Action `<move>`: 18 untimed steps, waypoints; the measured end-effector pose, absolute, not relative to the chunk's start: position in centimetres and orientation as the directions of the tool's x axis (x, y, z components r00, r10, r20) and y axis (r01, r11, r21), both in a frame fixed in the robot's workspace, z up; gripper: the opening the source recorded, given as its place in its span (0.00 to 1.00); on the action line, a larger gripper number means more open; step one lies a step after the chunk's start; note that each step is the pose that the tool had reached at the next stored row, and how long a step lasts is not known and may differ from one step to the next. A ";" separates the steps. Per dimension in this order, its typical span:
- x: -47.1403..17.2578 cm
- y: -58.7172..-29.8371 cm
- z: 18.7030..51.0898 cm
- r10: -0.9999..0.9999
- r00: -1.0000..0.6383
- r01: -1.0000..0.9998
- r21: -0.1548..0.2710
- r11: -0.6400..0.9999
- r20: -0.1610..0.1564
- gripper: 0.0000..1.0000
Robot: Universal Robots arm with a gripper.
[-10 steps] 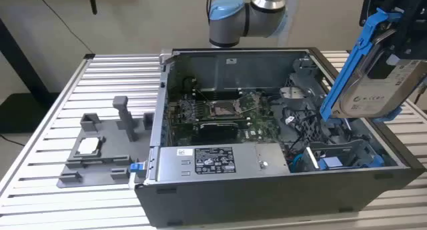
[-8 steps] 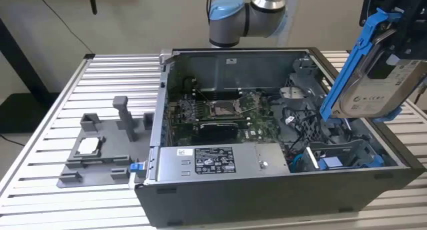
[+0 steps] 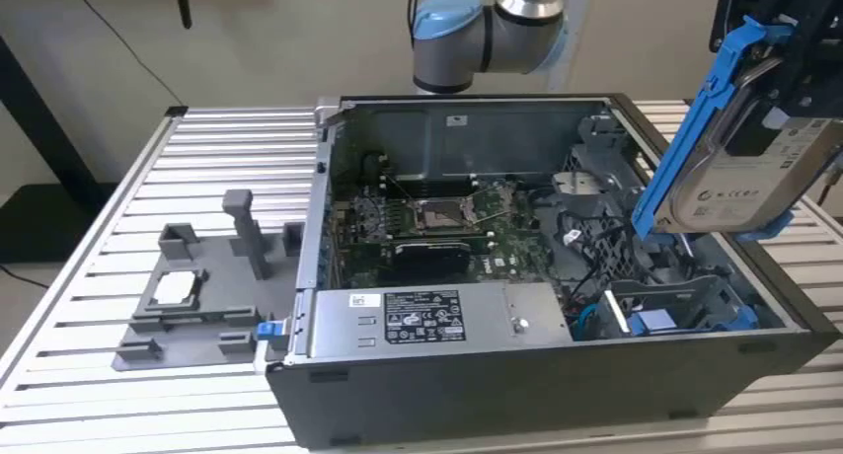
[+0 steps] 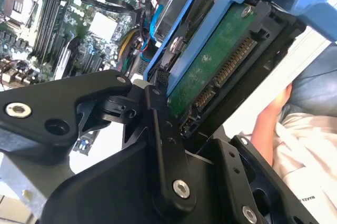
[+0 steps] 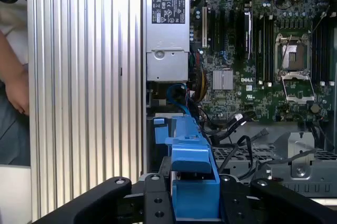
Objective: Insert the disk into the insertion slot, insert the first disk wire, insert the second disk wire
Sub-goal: 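Insert the disk into the insertion slot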
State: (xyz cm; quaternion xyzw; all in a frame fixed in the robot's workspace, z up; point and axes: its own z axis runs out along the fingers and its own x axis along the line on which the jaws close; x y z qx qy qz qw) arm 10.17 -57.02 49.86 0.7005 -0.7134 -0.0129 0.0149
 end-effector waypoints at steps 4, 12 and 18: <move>10.2 -57.0 49.8 -1.000 -0.013 -0.999 0.039 0.013 0.003 0.33; 10.2 -57.0 48.8 -1.000 0.018 -0.999 0.039 -0.017 0.004 0.33; 10.4 -57.3 47.9 -1.000 0.026 -0.999 0.039 -0.026 0.004 0.33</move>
